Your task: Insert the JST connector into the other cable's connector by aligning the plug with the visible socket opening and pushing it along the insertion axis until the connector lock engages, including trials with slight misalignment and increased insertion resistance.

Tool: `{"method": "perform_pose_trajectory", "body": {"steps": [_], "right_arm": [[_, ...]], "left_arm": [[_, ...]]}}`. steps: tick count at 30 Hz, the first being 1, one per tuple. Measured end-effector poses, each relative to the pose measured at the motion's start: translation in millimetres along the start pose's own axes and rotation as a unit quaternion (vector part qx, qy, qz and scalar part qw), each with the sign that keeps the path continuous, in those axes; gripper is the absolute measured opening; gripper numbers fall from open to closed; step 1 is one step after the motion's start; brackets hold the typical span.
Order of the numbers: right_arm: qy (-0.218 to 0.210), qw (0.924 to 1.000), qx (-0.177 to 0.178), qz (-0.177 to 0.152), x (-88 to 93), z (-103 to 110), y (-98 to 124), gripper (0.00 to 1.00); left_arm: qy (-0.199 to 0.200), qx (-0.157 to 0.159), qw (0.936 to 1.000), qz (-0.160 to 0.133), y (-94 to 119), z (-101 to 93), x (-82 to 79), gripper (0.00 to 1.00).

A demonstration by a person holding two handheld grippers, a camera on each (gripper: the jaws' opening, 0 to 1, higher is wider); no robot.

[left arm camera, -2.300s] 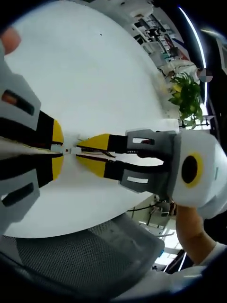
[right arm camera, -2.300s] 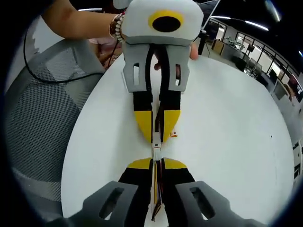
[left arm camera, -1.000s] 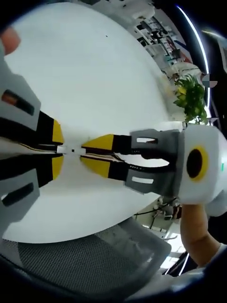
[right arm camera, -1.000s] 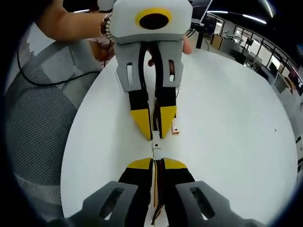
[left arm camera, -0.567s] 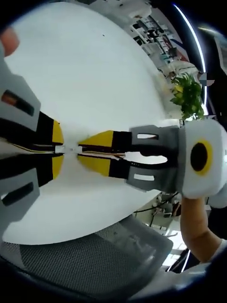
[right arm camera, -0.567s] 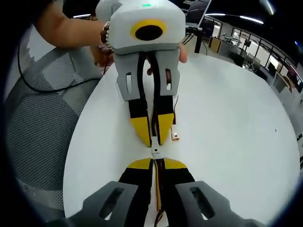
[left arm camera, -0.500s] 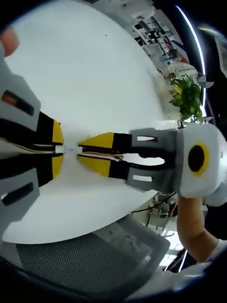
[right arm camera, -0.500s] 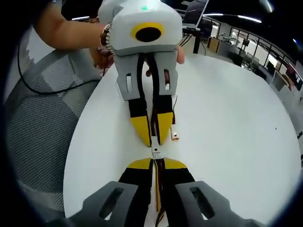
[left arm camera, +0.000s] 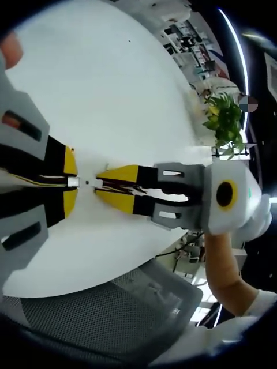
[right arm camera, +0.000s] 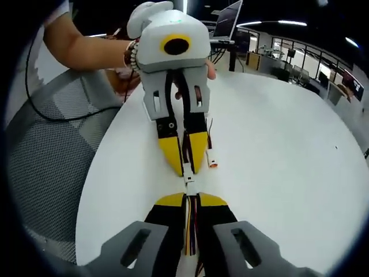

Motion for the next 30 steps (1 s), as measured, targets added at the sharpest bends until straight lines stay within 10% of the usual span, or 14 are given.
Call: {"method": "perform_pose_trajectory", "body": {"steps": [30], "right_arm": [[0.024, 0.9996, -0.016, 0.005, -6.7, 11, 6, 0.03]], "left_arm": [[-0.009, 0.017, 0.9998, 0.001, 5, -5.5, -11.1, 0.0]]}}
Point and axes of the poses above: the point that each gripper's makers call its tool centre point, and the gripper's own axes: y roughly backward along the fingers, z roughly to its left, x roughly out of its underside, the point moved 5 cm from there along y, roughly backward along the fingers, and after that the axes turned 12 degrees about -z, right-handed, at the moved point
